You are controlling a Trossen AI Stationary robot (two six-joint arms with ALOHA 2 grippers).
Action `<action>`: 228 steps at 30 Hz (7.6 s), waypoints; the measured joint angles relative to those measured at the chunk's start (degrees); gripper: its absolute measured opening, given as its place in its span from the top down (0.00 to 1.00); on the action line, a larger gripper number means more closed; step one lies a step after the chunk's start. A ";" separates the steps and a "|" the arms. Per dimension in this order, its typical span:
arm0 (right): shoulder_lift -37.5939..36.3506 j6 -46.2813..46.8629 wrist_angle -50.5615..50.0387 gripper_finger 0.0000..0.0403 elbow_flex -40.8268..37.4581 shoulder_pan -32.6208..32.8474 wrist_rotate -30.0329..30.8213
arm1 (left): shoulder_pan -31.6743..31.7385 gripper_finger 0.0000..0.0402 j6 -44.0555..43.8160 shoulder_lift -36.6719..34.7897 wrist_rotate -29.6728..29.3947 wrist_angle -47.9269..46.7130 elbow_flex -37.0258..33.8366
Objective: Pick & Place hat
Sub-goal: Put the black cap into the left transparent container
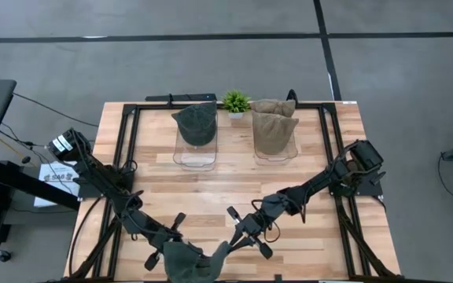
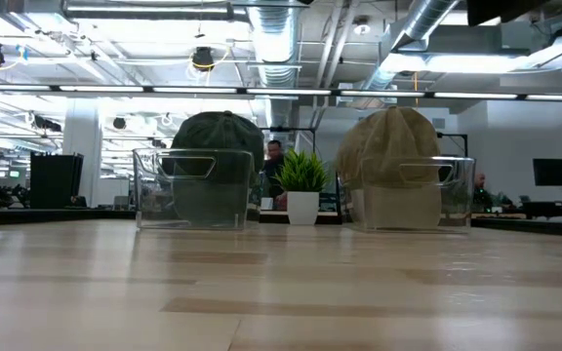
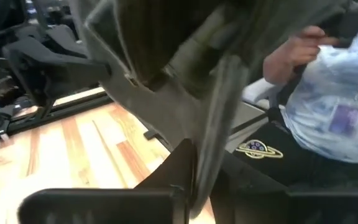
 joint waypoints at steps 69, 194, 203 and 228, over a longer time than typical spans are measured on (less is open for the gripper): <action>-19.93 3.19 -0.58 0.99 -23.04 -0.89 8.72 | 14.59 0.56 -8.82 -3.73 18.03 1.57 0.01; -17.22 4.55 1.82 0.99 -22.86 11.08 28.57 | 28.20 0.79 22.75 -2.03 1.64 -16.98 21.14; -17.22 4.02 1.29 0.99 -22.88 10.61 28.99 | 28.75 0.79 22.49 3.67 -0.41 -13.37 21.14; -16.79 4.52 -0.62 0.99 -22.91 7.72 31.97 | 28.11 0.79 18.97 19.24 9.69 -10.06 32.93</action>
